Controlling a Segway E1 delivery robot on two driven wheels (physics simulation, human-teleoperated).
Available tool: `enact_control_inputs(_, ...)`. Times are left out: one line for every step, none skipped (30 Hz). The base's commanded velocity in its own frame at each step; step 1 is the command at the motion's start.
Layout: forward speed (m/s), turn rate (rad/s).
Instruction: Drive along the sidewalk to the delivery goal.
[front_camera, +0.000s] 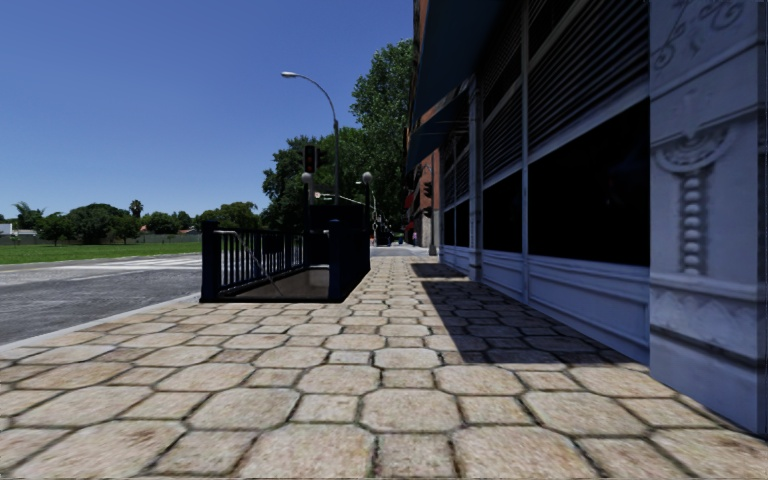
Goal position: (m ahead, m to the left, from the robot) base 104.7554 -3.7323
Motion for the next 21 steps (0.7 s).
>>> enact_control_inputs(1.99, 0.00)
enact_control_inputs(2.00, 0.00)
enact_control_inputs(2.00, 0.00)
enact_control_inputs(2.00, 0.00)
enact_control_inputs(2.00, 0.00)
enact_control_inputs(2.00, 0.00)
enact_control_inputs(2.00, 0.00)
enact_control_inputs(2.00, 0.00)
enact_control_inputs(2.00, 0.00)
enact_control_inputs(2.00, 0.00)
enact_control_inputs(2.00, -0.10)
enact_control_inputs(2.00, -0.20)
enact_control_inputs(2.00, -0.20)
enact_control_inputs(2.00, -0.25)
enact_control_inputs(2.00, -0.27)
enact_control_inputs(2.00, -0.27)
enact_control_inputs(2.00, -0.27)
enact_control_inputs(2.00, -0.27)
enact_control_inputs(2.00, -0.27)
enact_control_inputs(2.00, -0.27)
enact_control_inputs(2.00, -0.27)
